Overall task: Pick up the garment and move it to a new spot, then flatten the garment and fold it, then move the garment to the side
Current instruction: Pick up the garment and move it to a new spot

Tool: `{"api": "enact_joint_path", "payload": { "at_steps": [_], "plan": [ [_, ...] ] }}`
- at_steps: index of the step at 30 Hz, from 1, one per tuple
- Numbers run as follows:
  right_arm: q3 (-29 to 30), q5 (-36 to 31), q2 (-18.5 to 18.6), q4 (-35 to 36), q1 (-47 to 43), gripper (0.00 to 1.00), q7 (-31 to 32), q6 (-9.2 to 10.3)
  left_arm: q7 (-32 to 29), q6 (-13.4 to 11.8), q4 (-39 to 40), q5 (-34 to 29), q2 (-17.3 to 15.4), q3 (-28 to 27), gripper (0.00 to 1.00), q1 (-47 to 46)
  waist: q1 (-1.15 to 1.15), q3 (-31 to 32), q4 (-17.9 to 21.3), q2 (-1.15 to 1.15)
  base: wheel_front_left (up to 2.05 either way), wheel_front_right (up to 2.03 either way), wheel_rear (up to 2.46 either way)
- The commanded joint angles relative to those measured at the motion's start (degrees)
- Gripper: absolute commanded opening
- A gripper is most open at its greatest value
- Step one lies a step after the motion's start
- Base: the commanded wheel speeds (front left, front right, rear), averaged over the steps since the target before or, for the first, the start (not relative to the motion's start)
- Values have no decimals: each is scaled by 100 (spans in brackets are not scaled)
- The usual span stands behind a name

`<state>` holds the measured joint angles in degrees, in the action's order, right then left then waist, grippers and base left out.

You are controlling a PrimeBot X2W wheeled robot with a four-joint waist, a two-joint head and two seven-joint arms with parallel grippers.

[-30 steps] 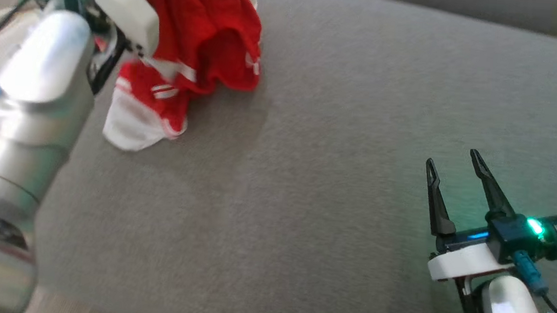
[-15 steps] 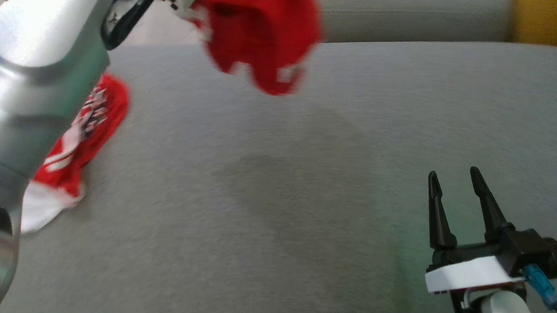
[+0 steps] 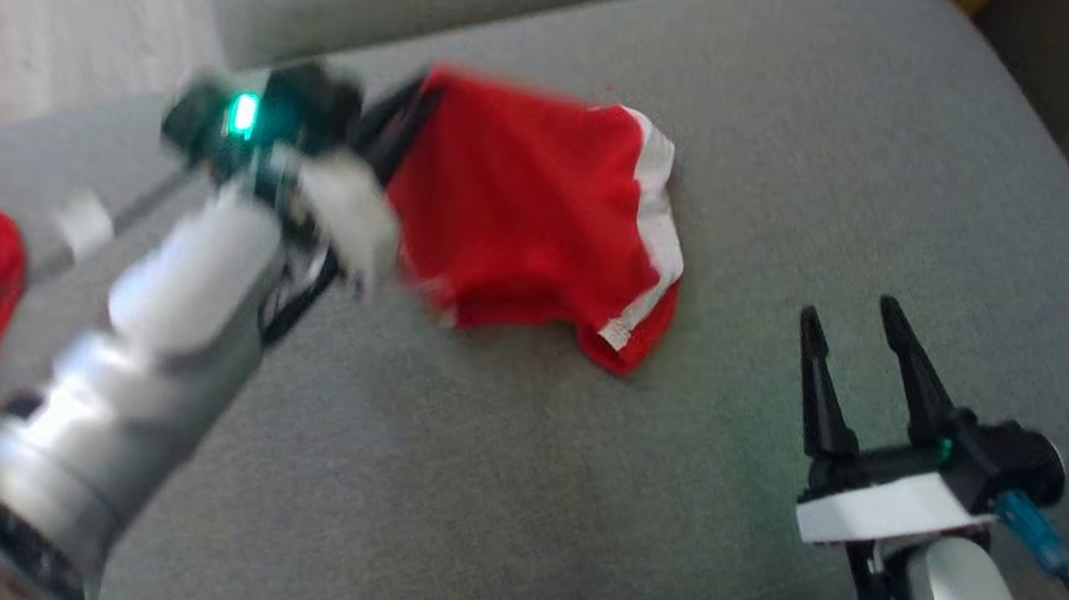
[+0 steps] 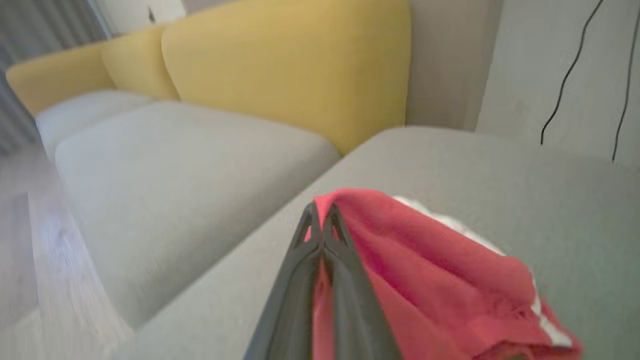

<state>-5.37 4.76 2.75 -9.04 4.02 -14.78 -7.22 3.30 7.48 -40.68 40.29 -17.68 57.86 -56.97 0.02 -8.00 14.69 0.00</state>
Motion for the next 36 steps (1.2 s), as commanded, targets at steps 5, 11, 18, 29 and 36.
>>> {"api": "enact_joint_path", "payload": {
  "at_steps": [5,11,18,29,36],
  "plan": [
    [-218,63,13,219,327,100,-22,-26,777,-209,-650,-118,-17,-146,70,77,-2,-408,125,0,0,0,0],
    [-54,-62,13,119,243,100,-22,-26,1162,-793,-763,-357,306,-590,100,219,-2,-250,-327,0,0,0,0],
    [18,-85,13,-63,-12,100,-22,-26,1168,-1710,909,-1060,267,-2054,100,1674,-2,403,-974,0,0,0,0],
    [73,-67,13,-251,-456,100,-22,-26,1169,-1899,3040,-2017,670,-3750,100,4847,-2,1086,-1864,0,0,0,0],
    [-75,-166,13,-212,-847,100,-22,-26,1169,-1733,3794,-2535,1093,-4315,100,6087,-2,1367,-2061,0,0,0,0]
  ]
}}
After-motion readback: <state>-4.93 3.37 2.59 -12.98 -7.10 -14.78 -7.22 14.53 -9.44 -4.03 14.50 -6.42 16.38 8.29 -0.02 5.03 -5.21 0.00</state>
